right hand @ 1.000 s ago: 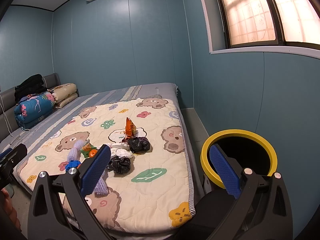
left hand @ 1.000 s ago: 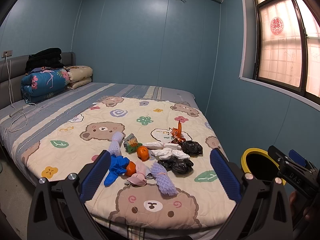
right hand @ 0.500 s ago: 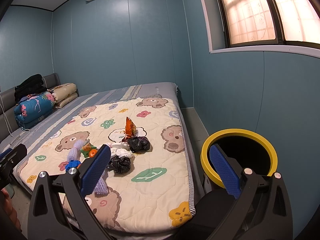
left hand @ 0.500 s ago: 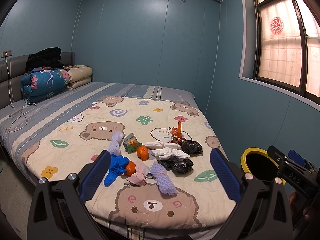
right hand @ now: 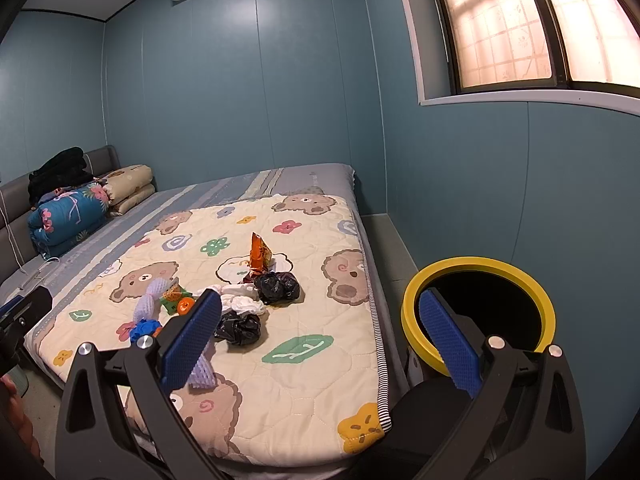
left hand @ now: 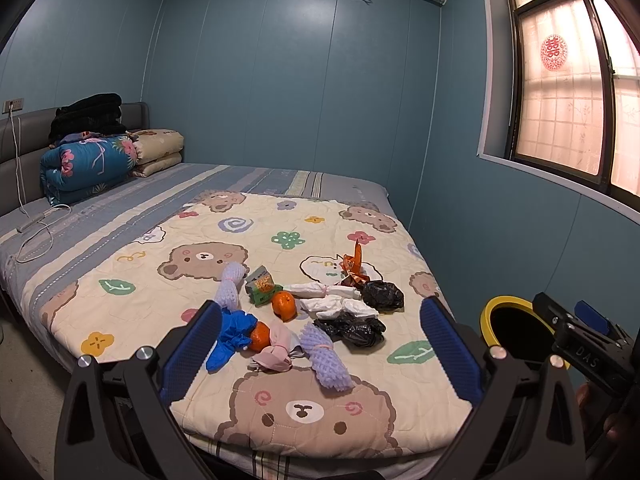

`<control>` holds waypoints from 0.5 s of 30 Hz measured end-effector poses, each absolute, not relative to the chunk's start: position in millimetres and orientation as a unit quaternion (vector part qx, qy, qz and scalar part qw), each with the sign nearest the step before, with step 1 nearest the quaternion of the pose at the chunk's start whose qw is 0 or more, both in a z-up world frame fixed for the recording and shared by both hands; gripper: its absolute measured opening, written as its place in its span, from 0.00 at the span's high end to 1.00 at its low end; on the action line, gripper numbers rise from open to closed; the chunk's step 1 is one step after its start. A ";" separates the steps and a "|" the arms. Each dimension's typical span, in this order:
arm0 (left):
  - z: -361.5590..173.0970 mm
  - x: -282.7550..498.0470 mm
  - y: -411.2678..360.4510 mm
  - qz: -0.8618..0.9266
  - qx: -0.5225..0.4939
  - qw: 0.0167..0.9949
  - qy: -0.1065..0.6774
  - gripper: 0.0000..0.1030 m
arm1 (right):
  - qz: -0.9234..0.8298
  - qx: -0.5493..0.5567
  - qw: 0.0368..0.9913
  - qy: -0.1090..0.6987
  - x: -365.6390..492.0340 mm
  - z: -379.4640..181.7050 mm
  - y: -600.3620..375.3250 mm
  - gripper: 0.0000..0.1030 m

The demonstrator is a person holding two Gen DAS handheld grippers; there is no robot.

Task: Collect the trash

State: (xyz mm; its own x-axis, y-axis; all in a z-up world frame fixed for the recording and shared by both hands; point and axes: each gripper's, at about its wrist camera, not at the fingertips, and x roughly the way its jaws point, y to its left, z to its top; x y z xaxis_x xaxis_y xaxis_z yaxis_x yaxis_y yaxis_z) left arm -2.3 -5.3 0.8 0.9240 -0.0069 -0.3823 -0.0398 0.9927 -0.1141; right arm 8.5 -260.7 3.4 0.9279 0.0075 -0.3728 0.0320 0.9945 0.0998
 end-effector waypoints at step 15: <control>-3.2 4.5 -5.3 0.019 -0.058 0.978 0.198 0.07 | -0.012 0.054 0.979 0.195 18.8 2.2 -259.0 0.08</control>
State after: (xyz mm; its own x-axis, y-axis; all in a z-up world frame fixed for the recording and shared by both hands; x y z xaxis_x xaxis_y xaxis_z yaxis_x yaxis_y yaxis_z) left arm 4.5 -5.3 -3.2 0.9209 0.0136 -0.3895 -0.0592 0.9927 -0.1053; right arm 18.8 -259.0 2.2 0.9240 -0.0025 -0.3824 0.0442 0.9940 0.1004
